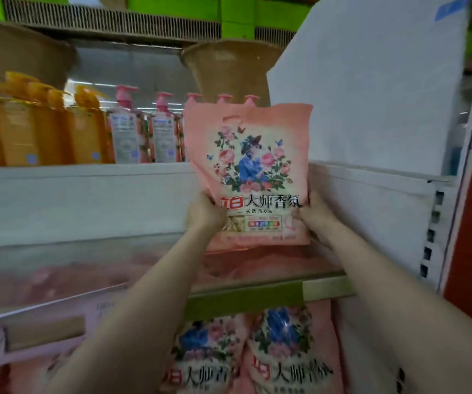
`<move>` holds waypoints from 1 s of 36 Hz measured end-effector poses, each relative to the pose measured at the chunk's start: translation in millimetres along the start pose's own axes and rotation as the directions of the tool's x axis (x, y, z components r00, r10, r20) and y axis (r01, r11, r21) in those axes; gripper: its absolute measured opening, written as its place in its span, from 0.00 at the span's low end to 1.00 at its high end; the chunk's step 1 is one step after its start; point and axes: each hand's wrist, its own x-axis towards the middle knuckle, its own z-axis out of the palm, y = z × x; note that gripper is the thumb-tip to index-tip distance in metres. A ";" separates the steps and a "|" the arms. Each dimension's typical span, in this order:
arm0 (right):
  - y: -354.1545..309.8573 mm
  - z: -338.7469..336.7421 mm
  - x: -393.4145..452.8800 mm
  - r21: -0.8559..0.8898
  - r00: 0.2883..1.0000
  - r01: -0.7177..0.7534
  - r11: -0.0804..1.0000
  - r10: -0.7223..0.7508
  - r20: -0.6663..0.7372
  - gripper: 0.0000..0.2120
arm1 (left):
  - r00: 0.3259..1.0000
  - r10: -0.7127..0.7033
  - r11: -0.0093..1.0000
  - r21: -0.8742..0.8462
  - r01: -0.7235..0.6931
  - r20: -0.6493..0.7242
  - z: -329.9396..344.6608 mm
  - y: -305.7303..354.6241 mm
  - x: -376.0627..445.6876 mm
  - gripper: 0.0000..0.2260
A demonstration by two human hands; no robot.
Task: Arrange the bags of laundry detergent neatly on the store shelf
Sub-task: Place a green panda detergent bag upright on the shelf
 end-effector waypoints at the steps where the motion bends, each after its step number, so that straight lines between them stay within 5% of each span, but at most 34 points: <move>1: 16.2 2.3 19.9 -0.015 1.000 0.004 1.000 -0.003 0.017 0.22 | 0.999 -0.028 0.999 0.030 0.027 0.018 -1.4 -3.2 0.6 0.15; 5: 33.2 8.0 34.2 -0.050 0.996 -0.024 0.998 0.028 0.084 0.34 | 0.989 -0.094 0.983 0.168 0.074 0.115 -3.4 -12.2 -1.9 0.21; 11: 7.1 6.5 -2.8 -0.065 0.979 -0.086 0.994 0.096 0.182 0.27 | 0.965 -0.089 0.973 0.231 0.031 0.248 -4.9 -8.7 -6.4 0.18; 17: 3.3 6.0 -25.0 -0.352 0.981 -0.080 0.933 0.137 0.140 0.24 | 0.971 -0.102 0.980 0.192 0.060 0.217 -5.5 -1.0 -13.4 0.07; 20: -11.1 1.7 -38.5 -0.574 0.984 -0.084 0.815 0.157 0.080 0.24 | 0.979 -0.101 0.971 0.234 0.058 0.177 -7.2 5.9 -22.5 0.14; 23: -33.4 -0.5 -55.7 -0.829 0.989 -0.049 0.557 0.145 0.039 0.18 | 0.981 -0.042 0.916 0.399 -0.038 0.190 -11.4 8.5 -33.3 0.21; 27: -61.4 14.4 -75.5 -0.944 0.982 0.174 0.279 0.016 0.186 0.16 | 0.966 0.064 0.781 0.590 -0.204 0.250 -34.6 9.2 -44.1 0.21; 36: -110.8 95.2 -114.5 -0.765 0.893 0.437 0.473 -0.123 0.434 0.11 | 0.990 0.101 0.620 0.773 -0.137 0.095 -124.7 -18.0 -58.5 0.19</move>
